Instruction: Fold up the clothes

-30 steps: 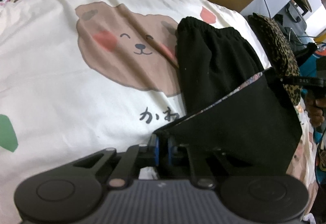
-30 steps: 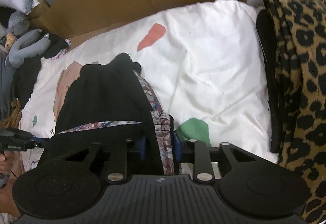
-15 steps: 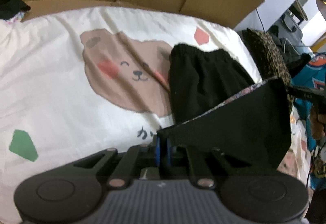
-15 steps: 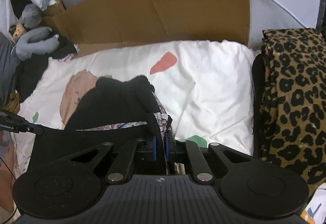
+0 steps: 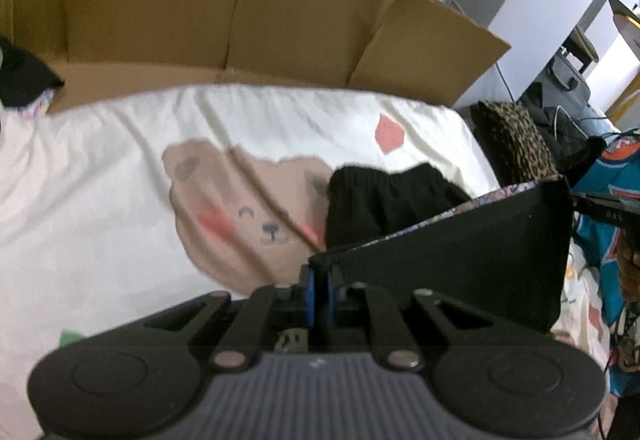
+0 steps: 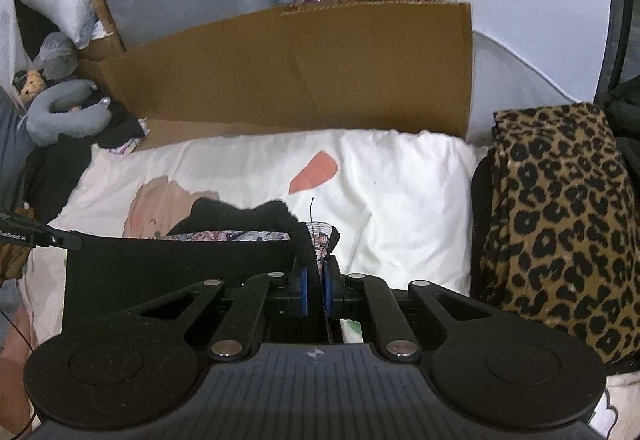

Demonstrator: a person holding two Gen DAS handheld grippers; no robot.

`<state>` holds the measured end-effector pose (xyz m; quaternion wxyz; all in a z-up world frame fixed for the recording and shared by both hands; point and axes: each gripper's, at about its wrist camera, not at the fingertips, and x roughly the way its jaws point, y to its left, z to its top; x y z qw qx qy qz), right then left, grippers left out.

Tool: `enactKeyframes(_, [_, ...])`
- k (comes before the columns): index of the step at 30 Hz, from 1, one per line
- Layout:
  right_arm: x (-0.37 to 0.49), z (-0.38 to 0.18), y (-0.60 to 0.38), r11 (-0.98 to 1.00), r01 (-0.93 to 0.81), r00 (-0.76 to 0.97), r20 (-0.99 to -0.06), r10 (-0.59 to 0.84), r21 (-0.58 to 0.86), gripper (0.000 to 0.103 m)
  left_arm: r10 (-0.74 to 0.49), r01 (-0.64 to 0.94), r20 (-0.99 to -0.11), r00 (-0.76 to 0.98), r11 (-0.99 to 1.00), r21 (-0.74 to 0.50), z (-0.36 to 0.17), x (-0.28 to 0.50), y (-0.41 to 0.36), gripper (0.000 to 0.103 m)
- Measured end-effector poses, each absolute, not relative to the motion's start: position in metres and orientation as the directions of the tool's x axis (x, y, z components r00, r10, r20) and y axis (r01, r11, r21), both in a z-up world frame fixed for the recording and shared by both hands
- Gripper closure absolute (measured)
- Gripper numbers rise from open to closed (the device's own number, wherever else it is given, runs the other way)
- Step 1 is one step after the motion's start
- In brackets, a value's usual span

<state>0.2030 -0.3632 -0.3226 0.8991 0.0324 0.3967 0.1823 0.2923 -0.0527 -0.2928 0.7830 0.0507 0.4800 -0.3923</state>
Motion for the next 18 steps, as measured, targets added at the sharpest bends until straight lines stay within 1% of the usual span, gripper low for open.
enactKeyframes(10, [0.226, -0.319, -0.359, 0.947, -0.277, 0.643, -0.701, 0.307, 0.161, 0.097, -0.556, 0.697, -0.786, 0.27, 0.676, -0.239, -0.289, 0.316, -0.078, 0.096])
enactKeyframes(18, [0.25, -0.33, -0.355, 0.956, -0.257, 0.636, -0.72, 0.276, 0.139, 0.097, -0.535, 0.707, -0.8, 0.271, 0.675, -0.212, -0.3, 0.335, -0.096, 0.097])
